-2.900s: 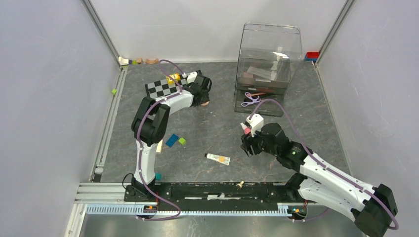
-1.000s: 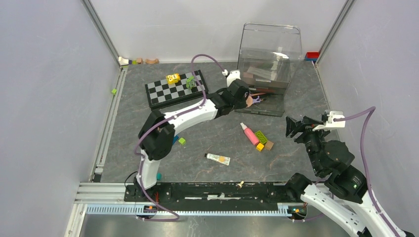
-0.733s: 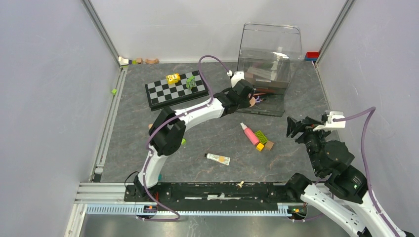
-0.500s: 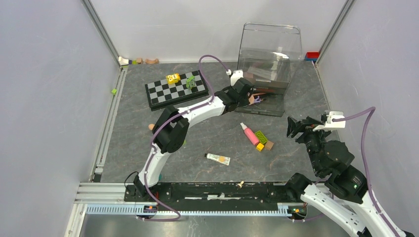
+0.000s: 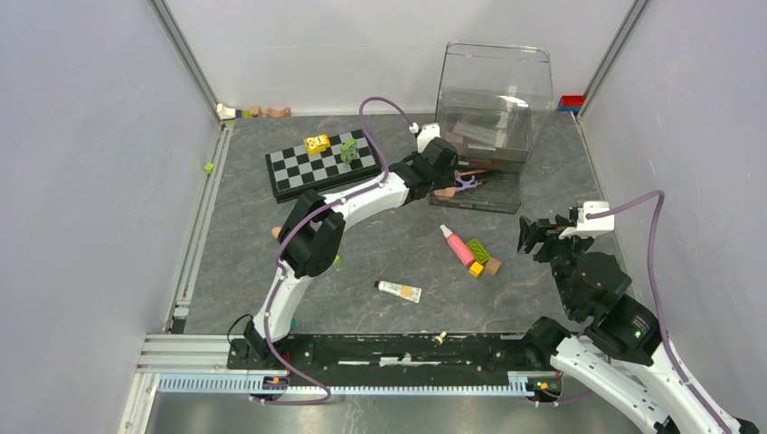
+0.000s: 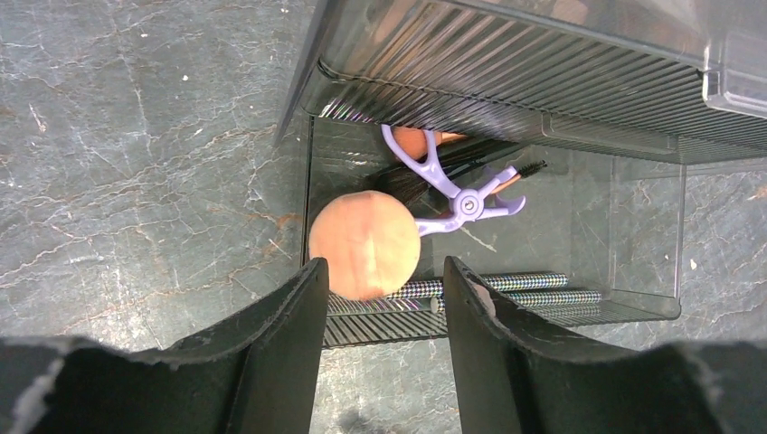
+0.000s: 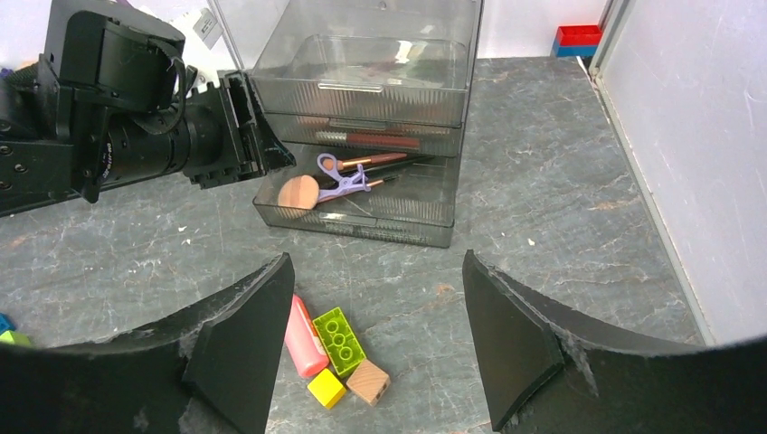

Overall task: Organize the makeup
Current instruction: Place the makeup tool in the drawer, then pick up the makeup tool from the center of the board.

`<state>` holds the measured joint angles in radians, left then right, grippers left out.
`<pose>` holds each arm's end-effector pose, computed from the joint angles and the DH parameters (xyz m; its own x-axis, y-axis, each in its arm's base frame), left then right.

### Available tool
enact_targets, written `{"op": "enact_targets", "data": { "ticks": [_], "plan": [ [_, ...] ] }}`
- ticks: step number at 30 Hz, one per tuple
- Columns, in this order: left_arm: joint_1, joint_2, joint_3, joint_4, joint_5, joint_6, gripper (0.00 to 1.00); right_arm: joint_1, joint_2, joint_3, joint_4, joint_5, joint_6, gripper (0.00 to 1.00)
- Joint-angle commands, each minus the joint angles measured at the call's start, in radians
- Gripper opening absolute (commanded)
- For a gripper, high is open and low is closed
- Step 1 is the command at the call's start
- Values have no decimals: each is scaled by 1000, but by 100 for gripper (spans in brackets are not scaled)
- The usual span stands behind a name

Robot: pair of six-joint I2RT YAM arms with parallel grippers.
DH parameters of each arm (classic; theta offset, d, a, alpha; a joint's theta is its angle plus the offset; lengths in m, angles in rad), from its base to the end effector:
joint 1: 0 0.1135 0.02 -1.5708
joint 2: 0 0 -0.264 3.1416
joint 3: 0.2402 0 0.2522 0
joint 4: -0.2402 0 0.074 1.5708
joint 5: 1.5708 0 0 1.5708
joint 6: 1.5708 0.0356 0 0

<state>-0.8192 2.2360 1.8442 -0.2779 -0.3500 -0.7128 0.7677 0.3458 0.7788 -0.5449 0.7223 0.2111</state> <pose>0.3616 -0.3690 0.2164 -0.6494 -0.2048 -0.7323 0.1032 0.9304 -0.3517 0.0659 0.0309 0.3490 -0.0887 0.1329 -0.9872 -0.0304 0.9902 0.1360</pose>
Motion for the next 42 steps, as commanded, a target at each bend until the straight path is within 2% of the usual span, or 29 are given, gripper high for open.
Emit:
{"op": "enact_targets", "data": {
  "ticks": [1, 6, 12, 16, 19, 23, 28, 32, 37, 42],
  "plan": [
    [2, 3, 43, 34, -28, 42, 57, 4, 12, -11, 31, -7, -14, 75],
    [2, -55, 6, 25, -26, 51, 57, 4, 15, -15, 24, -12, -12, 75],
    [-3, -256, -140, 31, -52, 90, 57, 4, 39, -30, 18, -53, 2, 75],
    [-6, -452, -321, -3, -111, 98, 57, 3, 70, -50, 30, -120, 7, 76],
    [-5, -650, -513, -52, -179, 84, 60, 4, 94, -79, 58, -195, -15, 76],
    [-5, -905, -740, -177, -249, 16, 64, 4, 139, -127, 105, -306, -43, 76],
    [-5, -1160, -888, -416, -282, -134, 66, 3, 230, -170, 154, -402, -59, 75],
    [-5, -1333, -1001, -541, -284, -265, 67, 4, 293, -180, 187, -486, -50, 75],
    [-5, -1470, -1063, -671, -282, -371, 72, 4, 336, -219, 232, -585, -9, 74],
    [-5, -1516, -1080, -745, -295, -425, 78, 4, 377, -262, 250, -649, 11, 74]
  ]
}}
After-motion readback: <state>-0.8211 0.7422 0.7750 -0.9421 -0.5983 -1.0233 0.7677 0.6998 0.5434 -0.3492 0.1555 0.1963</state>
